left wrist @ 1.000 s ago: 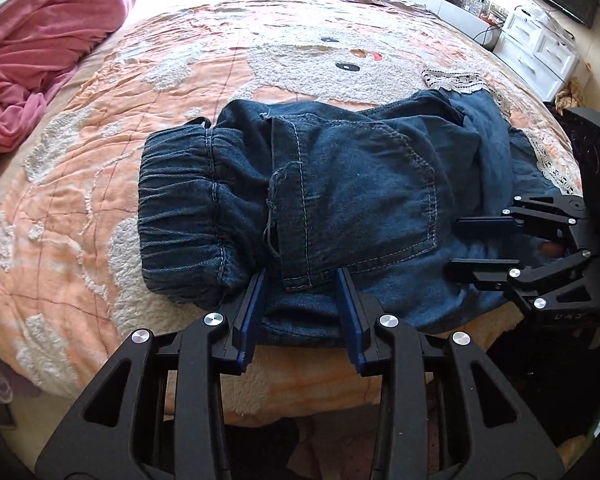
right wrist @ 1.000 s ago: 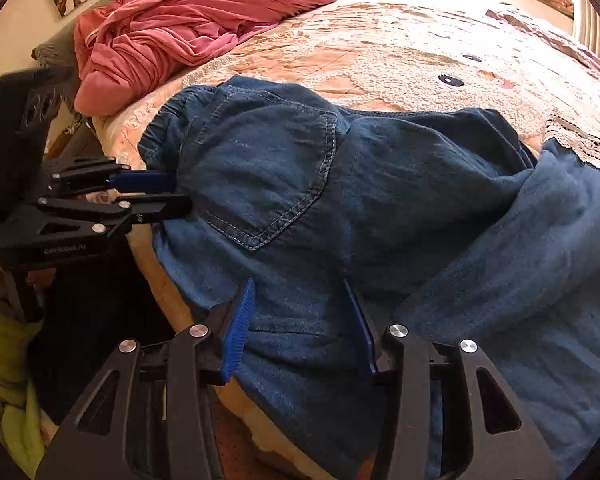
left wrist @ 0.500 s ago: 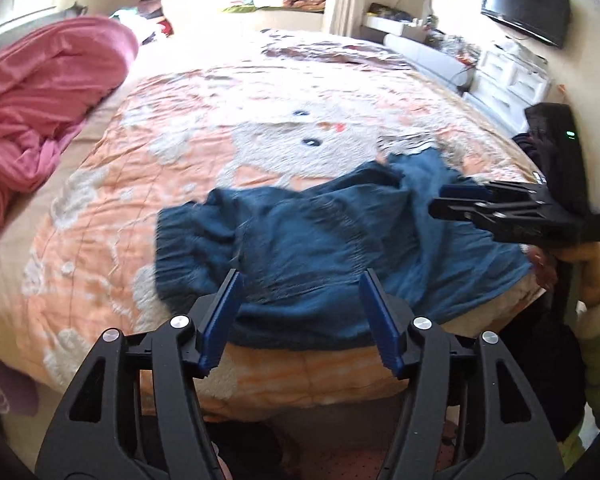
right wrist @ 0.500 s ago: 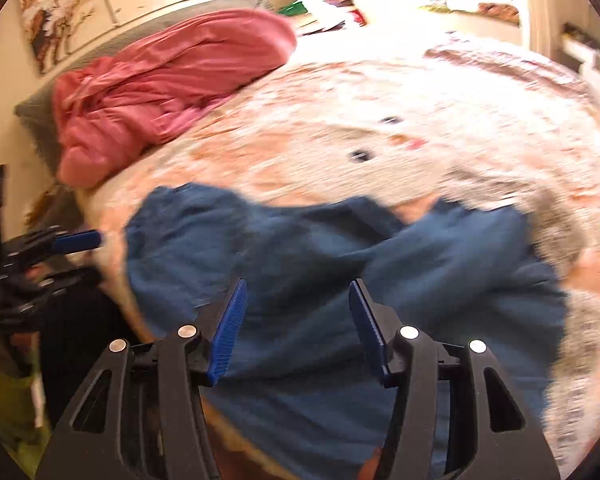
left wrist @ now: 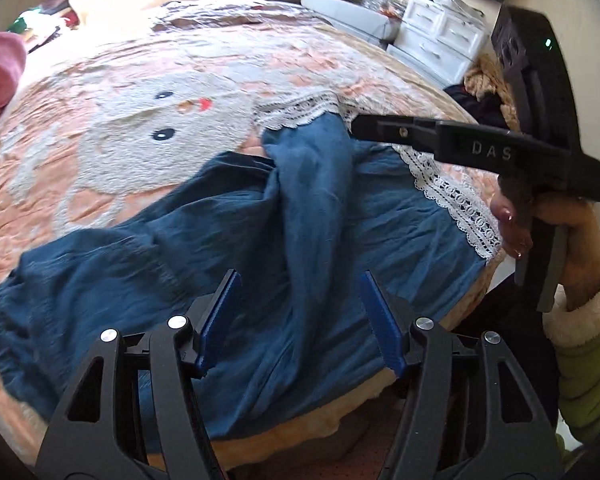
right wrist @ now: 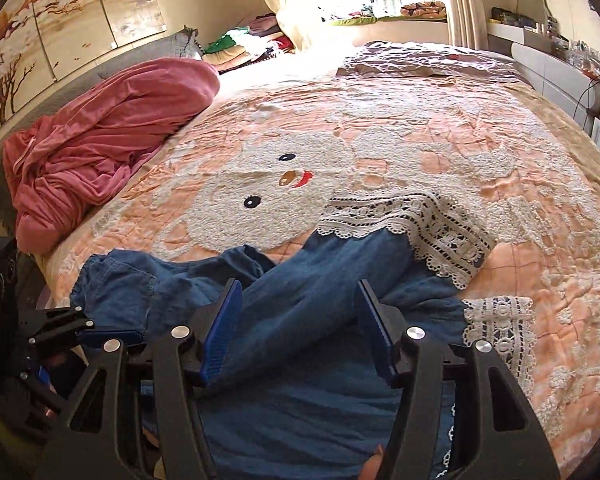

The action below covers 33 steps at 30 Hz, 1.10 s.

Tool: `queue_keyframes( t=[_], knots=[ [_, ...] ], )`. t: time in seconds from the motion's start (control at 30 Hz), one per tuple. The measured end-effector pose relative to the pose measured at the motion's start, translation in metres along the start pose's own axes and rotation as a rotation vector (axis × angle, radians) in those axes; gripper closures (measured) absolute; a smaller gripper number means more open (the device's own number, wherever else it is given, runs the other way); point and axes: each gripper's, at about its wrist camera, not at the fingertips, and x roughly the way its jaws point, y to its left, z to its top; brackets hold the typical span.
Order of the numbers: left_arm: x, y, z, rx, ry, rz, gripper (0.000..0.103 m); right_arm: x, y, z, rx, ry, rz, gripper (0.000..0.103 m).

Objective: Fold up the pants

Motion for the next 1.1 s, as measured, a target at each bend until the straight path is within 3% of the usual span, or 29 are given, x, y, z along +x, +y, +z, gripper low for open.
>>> queue_keyframes(
  t=[0.17,0.3,0.5,0.77,1.0,1.03,1.1],
  knots=[
    [0.025,-0.005,-0.001,-0.004,0.023,-0.044,0.049,0.006,-0.004,0.004,0.0,0.006,-0.019,0.045],
    [0.033,-0.003,0.003,-0.012,0.032,-0.048,0.049,0.017,-0.002,0.014,-0.014,0.02,-0.03,0.033],
    [0.045,0.008,0.008,-0.068,0.042,-0.066,0.055,0.045,0.001,0.038,-0.047,0.045,-0.072,0.033],
    [0.053,-0.001,0.008,-0.076,0.054,-0.11,0.066,0.114,0.001,0.066,-0.05,0.175,-0.149,0.033],
    [0.05,0.002,0.005,-0.078,0.054,-0.116,0.072,0.162,-0.009,0.083,0.036,0.26,-0.22,0.033],
    [0.05,0.002,0.004,-0.077,0.052,-0.117,0.072,0.168,-0.009,0.083,0.036,0.27,-0.234,0.034],
    [0.05,0.005,0.004,-0.085,0.053,-0.119,0.072,0.178,-0.009,0.08,0.003,0.286,-0.278,0.055]
  ],
)
